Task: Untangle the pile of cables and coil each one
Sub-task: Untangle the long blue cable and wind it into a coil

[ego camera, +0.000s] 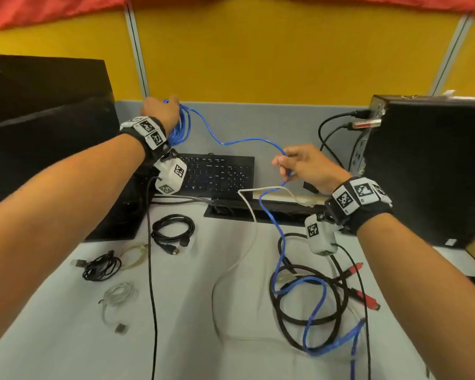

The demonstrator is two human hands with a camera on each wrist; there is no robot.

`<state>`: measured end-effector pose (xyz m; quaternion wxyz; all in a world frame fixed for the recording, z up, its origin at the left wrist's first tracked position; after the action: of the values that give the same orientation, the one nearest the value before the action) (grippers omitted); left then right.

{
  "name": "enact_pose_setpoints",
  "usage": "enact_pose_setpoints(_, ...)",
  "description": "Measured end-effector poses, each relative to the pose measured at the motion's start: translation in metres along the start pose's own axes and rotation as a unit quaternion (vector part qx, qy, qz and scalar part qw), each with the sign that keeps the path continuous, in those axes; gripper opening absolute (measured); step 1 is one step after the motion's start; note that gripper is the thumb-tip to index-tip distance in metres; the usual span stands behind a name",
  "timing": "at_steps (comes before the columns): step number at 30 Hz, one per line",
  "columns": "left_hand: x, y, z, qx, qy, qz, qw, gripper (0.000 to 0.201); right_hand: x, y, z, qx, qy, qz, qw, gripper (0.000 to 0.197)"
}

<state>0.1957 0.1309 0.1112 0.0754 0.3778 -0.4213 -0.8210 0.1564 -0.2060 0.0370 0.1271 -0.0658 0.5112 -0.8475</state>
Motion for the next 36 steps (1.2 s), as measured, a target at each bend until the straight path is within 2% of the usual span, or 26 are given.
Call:
enact_pose_setpoints(4, 0.012, -0.021, -0.017, 0.011, -0.030, 0.005, 0.999, 0.046, -0.003, -0.009, 0.033, -0.152, 0.137, 0.059, 0.977, 0.020)
enact_pose_setpoints(7, 0.020, -0.030, -0.025, 0.034, -0.037, 0.028, 0.998, 0.044, -0.004, -0.032, 0.057, -0.138, 0.254, 0.101, 0.952, 0.019)
enact_pose_setpoints(10, 0.019, -0.018, -0.028, 0.054, -0.036, 0.026, 0.998, 0.046, -0.003, -0.077, 0.082, -0.149, 0.325, 0.191, 0.914, 0.017)
enact_pose_setpoints(12, 0.016, -0.004, -0.031, 0.091, -0.041, 0.009, 0.995, 0.047, -0.002, -0.112, 0.097, -0.159, 0.349, 0.254, 0.888, 0.012)
enact_pose_setpoints(14, 0.013, 0.010, -0.033, 0.114, -0.041, -0.001, 0.993, 0.048, -0.007, -0.135, 0.098, -0.118, 0.349, 0.271, 0.889, 0.011)
enact_pose_setpoints(17, 0.015, 0.032, -0.034, 0.168, -0.029, -0.006, 0.985, 0.044, -0.020, -0.132, 0.077, 0.023, 0.326, 0.228, 0.917, 0.015)
enact_pose_setpoints(19, 0.016, 0.048, -0.034, 0.204, -0.031, -0.022, 0.978, 0.046, -0.031, -0.114, 0.059, 0.094, 0.282, 0.188, 0.936, 0.014)
enact_pose_setpoints(22, 0.021, 0.073, -0.040, 0.198, -0.093, -0.088, 0.972, 0.054, -0.036, -0.098, 0.027, 0.170, 0.181, 0.170, 0.954, 0.012)
enact_pose_setpoints(25, 0.035, 0.090, -0.053, 0.201, -0.182, -0.151, 0.950, 0.052, -0.030, -0.108, 0.011, 0.098, 0.142, 0.200, 0.965, 0.009)
enact_pose_setpoints(27, 0.045, 0.096, -0.062, 0.222, -0.236, -0.172, 0.930, 0.054, -0.029, -0.117, 0.012, 0.006, 0.152, 0.212, 0.965, 0.007)
enact_pose_setpoints(30, 0.057, 0.096, -0.071, 0.260, -0.307, -0.166, 0.900, 0.057, -0.030, -0.121, 0.022, -0.062, 0.194, 0.212, 0.956, 0.011)
enact_pose_setpoints(33, 0.066, 0.093, -0.071, 0.272, -0.344, -0.175, 0.882, 0.062, -0.034, -0.114, 0.038, -0.117, 0.246, 0.199, 0.941, 0.008)
enact_pose_setpoints(36, 0.071, 0.086, -0.066, 0.283, -0.356, -0.161, 0.876, 0.065, -0.037, -0.103, 0.047, -0.116, 0.279, 0.178, 0.937, 0.010)
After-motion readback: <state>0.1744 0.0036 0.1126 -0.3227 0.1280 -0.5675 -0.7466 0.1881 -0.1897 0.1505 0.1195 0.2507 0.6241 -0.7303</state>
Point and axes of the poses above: each hand's wrist, its own x-axis away from the middle knuckle, its own z-axis out of the back of the hand, y = z × x, the point moved 5 cm from there along -x, towards the middle knuckle, and after that the axes turned 15 degrees about -z, right-handed, at the moved point
